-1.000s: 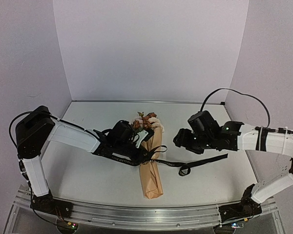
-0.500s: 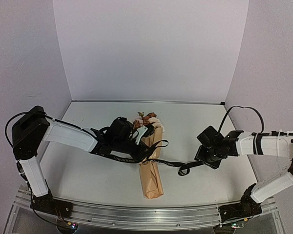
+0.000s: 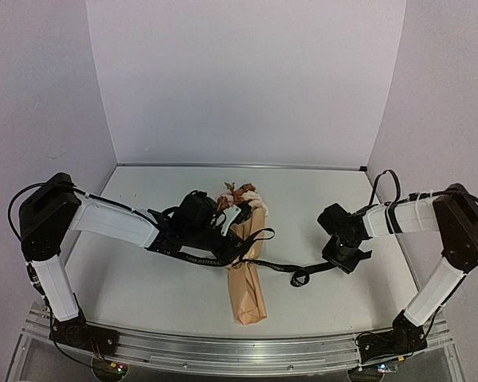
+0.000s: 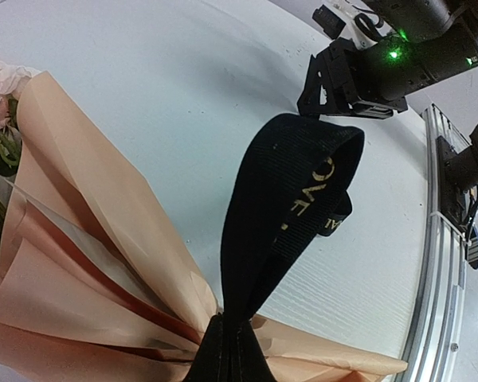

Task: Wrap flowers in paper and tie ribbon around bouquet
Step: Cross the half-tied ribbon over the folded bouquet.

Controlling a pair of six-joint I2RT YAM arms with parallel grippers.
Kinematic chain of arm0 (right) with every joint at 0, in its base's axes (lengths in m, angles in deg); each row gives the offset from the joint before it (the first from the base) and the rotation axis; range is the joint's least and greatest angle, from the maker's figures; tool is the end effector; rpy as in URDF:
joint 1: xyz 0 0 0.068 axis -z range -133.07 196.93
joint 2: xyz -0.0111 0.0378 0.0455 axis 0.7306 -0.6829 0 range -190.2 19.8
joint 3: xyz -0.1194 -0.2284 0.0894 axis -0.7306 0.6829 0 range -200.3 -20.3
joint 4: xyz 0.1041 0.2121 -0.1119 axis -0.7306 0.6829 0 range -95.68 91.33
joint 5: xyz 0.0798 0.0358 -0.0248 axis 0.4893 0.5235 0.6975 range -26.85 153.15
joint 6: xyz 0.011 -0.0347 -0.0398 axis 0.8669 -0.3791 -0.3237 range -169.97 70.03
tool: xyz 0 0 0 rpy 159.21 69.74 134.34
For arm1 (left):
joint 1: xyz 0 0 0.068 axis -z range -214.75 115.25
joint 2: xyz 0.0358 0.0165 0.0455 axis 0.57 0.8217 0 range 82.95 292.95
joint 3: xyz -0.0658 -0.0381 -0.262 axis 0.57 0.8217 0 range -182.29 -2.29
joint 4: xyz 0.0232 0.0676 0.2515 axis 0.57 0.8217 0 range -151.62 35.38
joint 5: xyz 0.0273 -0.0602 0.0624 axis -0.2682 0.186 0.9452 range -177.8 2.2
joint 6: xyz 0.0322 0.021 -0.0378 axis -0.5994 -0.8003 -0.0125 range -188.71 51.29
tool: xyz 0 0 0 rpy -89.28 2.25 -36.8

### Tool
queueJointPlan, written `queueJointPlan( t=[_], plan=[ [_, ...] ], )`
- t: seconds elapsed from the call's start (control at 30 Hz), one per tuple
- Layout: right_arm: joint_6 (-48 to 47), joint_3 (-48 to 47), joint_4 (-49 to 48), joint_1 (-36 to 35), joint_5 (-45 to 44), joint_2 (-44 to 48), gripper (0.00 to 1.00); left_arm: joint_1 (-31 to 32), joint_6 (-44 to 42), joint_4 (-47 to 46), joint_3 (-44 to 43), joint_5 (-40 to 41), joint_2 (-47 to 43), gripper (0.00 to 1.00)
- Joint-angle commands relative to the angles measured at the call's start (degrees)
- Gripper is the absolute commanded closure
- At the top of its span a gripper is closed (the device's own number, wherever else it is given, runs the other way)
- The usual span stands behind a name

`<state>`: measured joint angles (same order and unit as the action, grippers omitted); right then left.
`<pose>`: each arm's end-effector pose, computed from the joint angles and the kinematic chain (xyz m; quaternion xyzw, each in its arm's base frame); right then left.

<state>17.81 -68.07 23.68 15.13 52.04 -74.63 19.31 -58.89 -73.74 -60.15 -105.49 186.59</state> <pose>0.2402 0.1410 0.1340 0.3163 0.9360 0.0305 0.1516 0.2178 -0.3188 0.1765 0.3952 0.7796 -0.3619 0.3242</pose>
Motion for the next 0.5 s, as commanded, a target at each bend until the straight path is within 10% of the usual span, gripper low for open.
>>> queueJointPlan(
  t=[0.0, 0.17, 0.47],
  plan=[
    [1.3, -1.7, 0.9, 0.2, -1.0, -3.7, 0.59, 0.2, -1.6, -1.1, -1.1, 0.5, -2.6, 1.0],
    [0.1, -2.9, 1.7, 0.3, -3.1, -4.3, 1.0, 0.2, -2.2, -1.2, -0.9, 0.2, -2.8, 1.0],
    [-10.5, -24.0, 10.5, 0.1, -8.5, 2.9, 1.0, 0.2, -5.5, -9.1, 5.0, -1.4, -6.3, 1.0]
  ],
)
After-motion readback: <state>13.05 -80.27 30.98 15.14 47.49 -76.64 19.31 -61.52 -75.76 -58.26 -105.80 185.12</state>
